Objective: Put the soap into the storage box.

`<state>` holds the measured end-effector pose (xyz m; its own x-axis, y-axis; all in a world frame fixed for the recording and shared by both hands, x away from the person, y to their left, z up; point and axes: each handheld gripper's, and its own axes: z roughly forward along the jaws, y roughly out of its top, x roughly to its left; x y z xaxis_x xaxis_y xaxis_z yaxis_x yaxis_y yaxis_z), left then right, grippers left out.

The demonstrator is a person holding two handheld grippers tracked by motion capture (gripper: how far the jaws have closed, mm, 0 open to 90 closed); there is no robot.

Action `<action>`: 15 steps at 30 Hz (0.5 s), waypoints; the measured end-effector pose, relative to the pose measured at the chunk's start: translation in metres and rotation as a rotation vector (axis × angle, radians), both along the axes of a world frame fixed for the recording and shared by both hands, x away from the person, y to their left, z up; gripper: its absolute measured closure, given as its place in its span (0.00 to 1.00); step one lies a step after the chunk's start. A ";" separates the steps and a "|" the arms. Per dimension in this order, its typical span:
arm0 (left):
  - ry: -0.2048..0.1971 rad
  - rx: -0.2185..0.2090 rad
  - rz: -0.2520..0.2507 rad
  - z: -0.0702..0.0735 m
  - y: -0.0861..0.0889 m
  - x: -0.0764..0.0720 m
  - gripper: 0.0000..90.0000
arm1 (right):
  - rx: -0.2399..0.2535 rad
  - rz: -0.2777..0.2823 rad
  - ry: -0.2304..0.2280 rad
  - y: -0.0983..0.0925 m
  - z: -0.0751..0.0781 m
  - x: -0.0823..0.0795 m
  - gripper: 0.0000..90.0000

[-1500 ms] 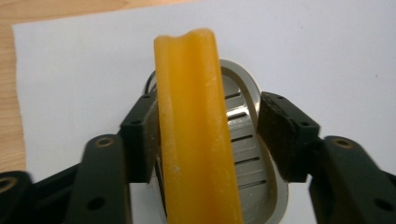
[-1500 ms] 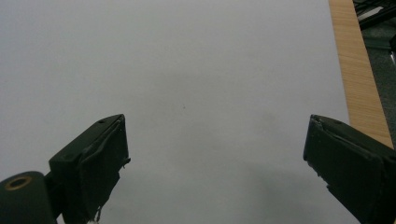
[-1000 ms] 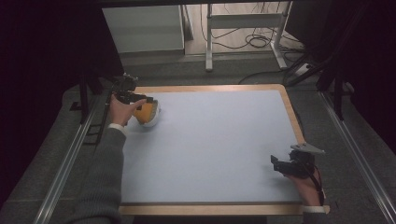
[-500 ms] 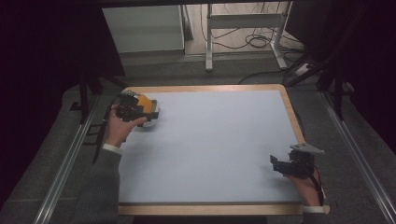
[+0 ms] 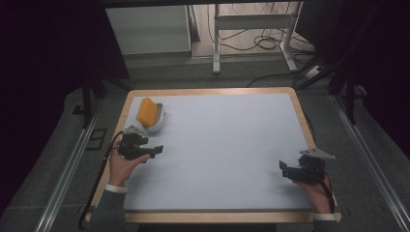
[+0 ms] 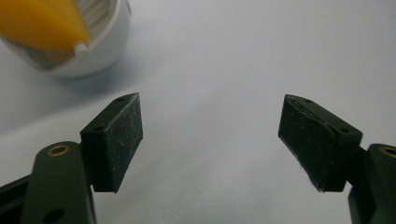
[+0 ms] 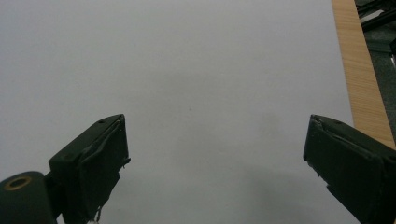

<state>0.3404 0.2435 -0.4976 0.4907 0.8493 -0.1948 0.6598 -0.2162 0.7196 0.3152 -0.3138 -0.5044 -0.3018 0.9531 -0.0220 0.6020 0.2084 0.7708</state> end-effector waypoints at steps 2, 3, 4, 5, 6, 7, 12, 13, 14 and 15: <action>0.002 -0.004 0.003 -0.003 0.001 -0.003 0.25 | -0.002 0.001 -0.001 0.001 0.000 0.000 0.07; 0.006 -0.011 0.003 -0.005 0.002 -0.005 0.25 | -0.004 0.001 0.001 0.001 -0.001 0.000 0.07; 0.023 -0.014 -0.004 -0.009 0.003 -0.007 0.25 | -0.003 0.003 0.003 0.001 -0.001 0.000 0.07; 0.025 -0.011 -0.004 -0.010 0.004 -0.008 0.25 | -0.004 0.005 0.003 0.001 -0.001 0.000 0.07; 0.016 -0.006 0.005 -0.010 0.005 -0.009 0.25 | -0.005 0.006 0.003 0.001 -0.001 0.000 0.07; 0.002 -0.014 0.018 -0.009 0.005 -0.010 0.25 | -0.006 0.006 0.003 0.002 -0.001 0.000 0.07; -0.026 -0.028 0.010 -0.007 0.006 -0.014 0.26 | -0.005 0.006 0.000 0.001 -0.001 0.001 0.07; -0.035 -0.016 0.021 -0.007 0.006 -0.014 0.26 | -0.005 0.006 0.000 0.001 -0.001 0.001 0.07; -0.032 -0.010 0.021 -0.008 0.006 -0.014 0.26 | -0.006 0.006 -0.001 0.002 -0.001 0.001 0.07; -0.033 -0.004 0.027 -0.008 0.006 -0.013 0.26 | -0.008 0.009 -0.002 0.002 -0.002 0.001 0.07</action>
